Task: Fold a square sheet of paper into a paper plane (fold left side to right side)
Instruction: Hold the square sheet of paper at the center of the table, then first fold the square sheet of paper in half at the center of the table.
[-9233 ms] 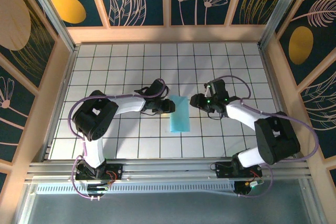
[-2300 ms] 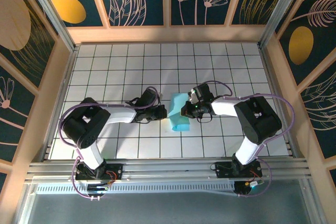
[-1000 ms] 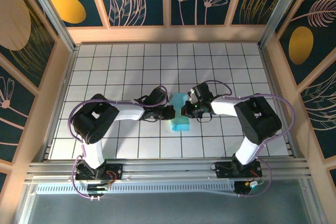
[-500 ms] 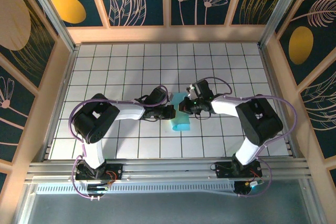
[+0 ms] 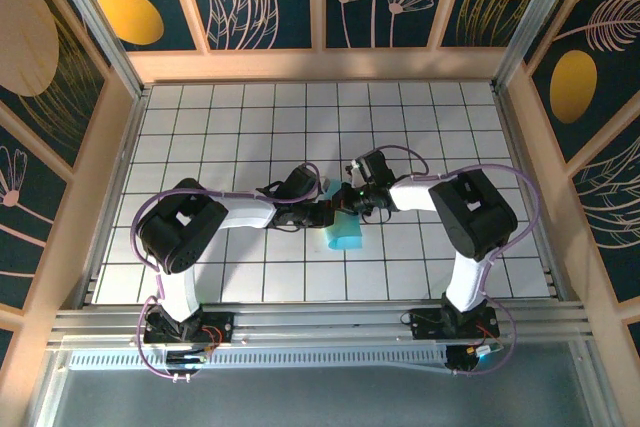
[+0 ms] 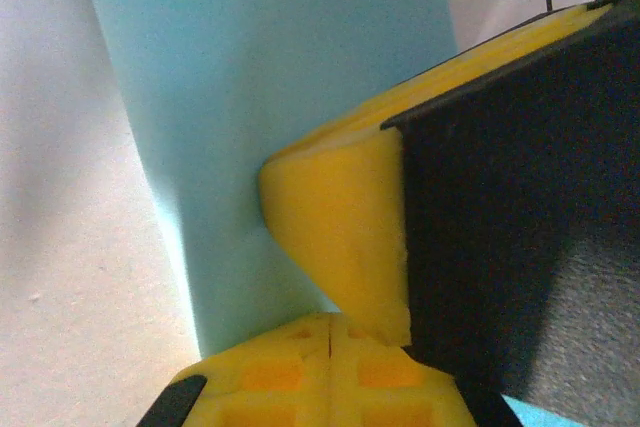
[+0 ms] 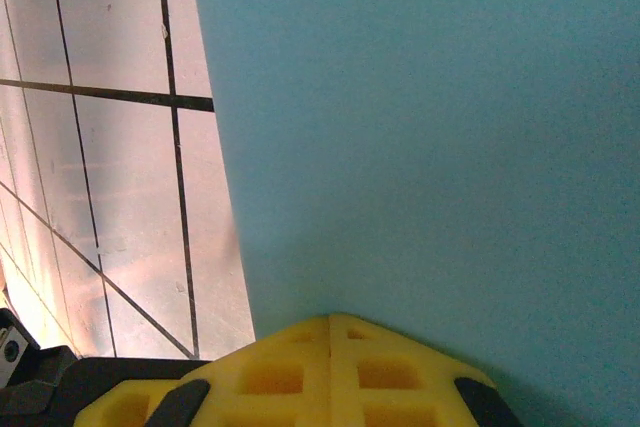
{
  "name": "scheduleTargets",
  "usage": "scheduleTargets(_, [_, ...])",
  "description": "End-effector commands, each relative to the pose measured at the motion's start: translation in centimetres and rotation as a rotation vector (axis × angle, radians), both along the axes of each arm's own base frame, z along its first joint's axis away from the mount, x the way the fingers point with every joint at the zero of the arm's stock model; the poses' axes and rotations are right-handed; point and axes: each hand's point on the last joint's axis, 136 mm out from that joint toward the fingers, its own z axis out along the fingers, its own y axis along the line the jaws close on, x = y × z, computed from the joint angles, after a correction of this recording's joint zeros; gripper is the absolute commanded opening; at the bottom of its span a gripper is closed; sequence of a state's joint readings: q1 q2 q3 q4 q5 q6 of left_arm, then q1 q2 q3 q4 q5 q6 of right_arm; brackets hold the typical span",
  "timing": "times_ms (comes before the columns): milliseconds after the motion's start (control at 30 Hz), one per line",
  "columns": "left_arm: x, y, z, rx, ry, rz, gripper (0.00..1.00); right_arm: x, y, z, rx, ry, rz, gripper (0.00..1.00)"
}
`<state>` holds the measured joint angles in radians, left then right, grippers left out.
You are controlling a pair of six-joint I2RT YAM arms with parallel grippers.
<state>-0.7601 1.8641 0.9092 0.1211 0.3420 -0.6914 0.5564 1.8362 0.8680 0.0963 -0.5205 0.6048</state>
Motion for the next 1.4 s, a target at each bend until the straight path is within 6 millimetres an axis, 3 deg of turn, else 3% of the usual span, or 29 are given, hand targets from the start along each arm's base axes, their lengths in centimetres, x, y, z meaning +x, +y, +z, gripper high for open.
scheduleTargets(0, [-2.8,1.9,-2.7,0.097,0.084,-0.027,0.01,-0.7,-1.2,-2.4,-0.088,0.055,-0.018,0.0])
scheduleTargets(133, [-4.7,2.6,-3.0,0.113,0.118,-0.051,0.01,-1.3,-2.0,-3.4,-0.121,0.083,-0.025,0.0])
scheduleTargets(333, [-9.2,4.1,-3.9,0.124,0.194,-0.079,0.01,-1.8,-2.4,-3.7,-0.135,0.091,-0.015,0.0])
scheduleTargets(467, [-10.5,4.5,-3.6,0.084,0.207,-0.055,0.01,-1.9,-2.5,-3.8,-0.138,0.096,-0.015,0.0])
scheduleTargets(500, [-10.2,4.2,-2.6,0.051,0.189,-0.046,0.01,-1.9,-2.5,-3.9,-0.137,0.097,-0.017,0.0])
scheduleTargets(833, [-8.9,2.6,0.6,-0.059,0.148,-0.008,0.01,-2.0,-2.5,-3.7,-0.139,0.089,-0.008,0.0])
scheduleTargets(1067, [-5.5,3.3,4.5,-0.131,0.061,0.074,0.02,-1.9,-2.5,-3.6,-0.139,0.085,-0.004,0.0])
scheduleTargets(1367, [-4.3,-0.2,4.9,-0.207,0.061,-0.053,0.02,-1.8,-2.4,-3.7,-0.147,0.085,-0.001,0.0])
